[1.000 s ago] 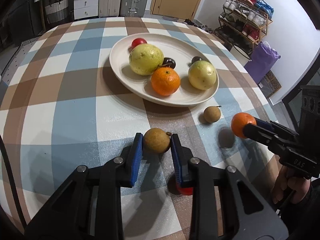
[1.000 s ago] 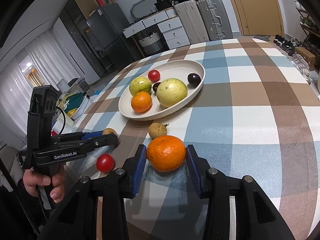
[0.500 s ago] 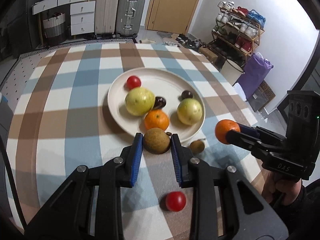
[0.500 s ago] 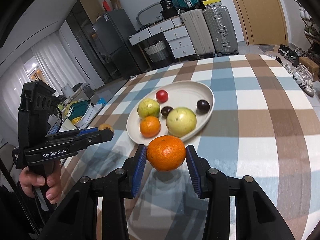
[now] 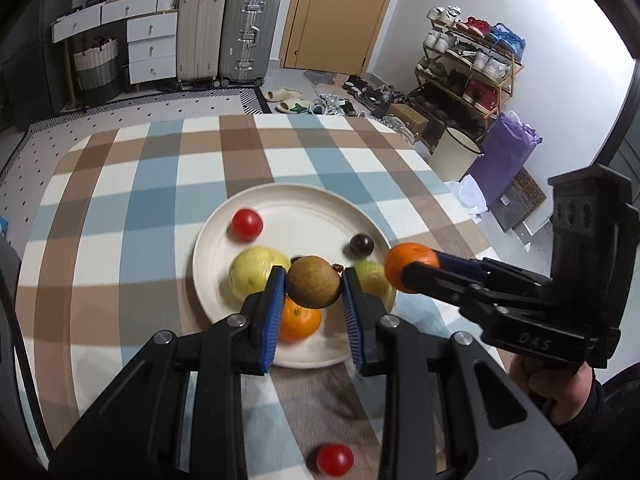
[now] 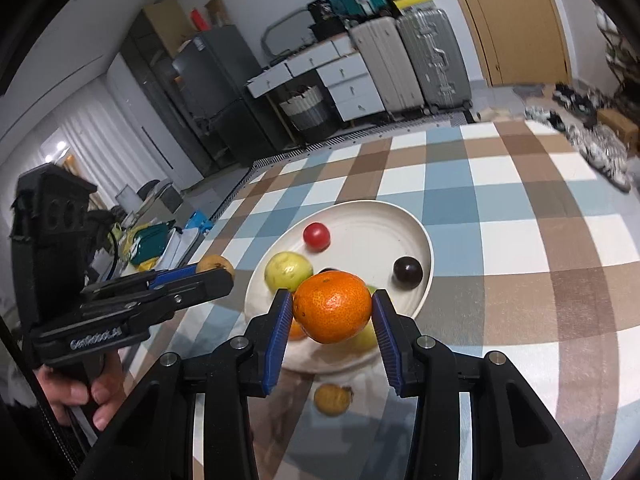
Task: Organize fruits
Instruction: 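Carry the orange and kiwi onto the plate and open both grippers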
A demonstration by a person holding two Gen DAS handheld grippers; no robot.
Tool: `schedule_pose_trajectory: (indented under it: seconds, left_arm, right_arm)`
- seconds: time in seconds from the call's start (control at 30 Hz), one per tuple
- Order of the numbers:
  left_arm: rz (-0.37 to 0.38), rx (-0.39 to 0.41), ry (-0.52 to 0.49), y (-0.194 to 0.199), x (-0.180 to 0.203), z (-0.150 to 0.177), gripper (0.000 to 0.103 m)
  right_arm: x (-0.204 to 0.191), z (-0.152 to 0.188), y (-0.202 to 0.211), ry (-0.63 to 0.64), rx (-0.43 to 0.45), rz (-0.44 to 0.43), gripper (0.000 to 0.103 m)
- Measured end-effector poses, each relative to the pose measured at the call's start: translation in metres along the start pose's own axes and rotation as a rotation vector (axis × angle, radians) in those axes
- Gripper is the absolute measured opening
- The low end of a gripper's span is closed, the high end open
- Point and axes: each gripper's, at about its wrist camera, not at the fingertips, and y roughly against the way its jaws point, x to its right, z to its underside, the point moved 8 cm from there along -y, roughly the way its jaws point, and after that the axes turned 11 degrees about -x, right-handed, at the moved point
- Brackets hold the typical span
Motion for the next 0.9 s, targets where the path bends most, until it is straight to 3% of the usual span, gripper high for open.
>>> schedule_pose_trajectory:
  seconds: [0.27, 0.43, 0.5, 0.57, 0.9]
  left_arm:
    - [0.027, 0.009, 0.024, -0.033, -0.008, -0.031, 0.025]
    - [0.025, -0.014, 0.015, -0.053, -0.009, -0.034, 0.026]
    - [0.026, -0.015, 0.016, -0.056, -0.01, -0.035, 0.027]
    - [0.018, -0.012, 0.018, -0.056, -0.012, -0.035, 0.032]
    - [0.008, 0.021, 0.014, -0.026, -0.009, -0.019, 0.038]
  right_arm:
    - [0.005, -0.025, -0.02, -0.019, 0.0, -0.008, 0.041]
    - [0.011, -0.03, -0.039, -0.02, -0.033, 0.011, 0.041]
    - [0.014, -0.03, -0.045, -0.019, -0.044, 0.025, 0.043]
    - [0.014, -0.03, -0.047, -0.012, -0.043, 0.035, 0.052]
    - [0.008, -0.026, 0.004, -0.01, 0.058, 0.048, 0.053]
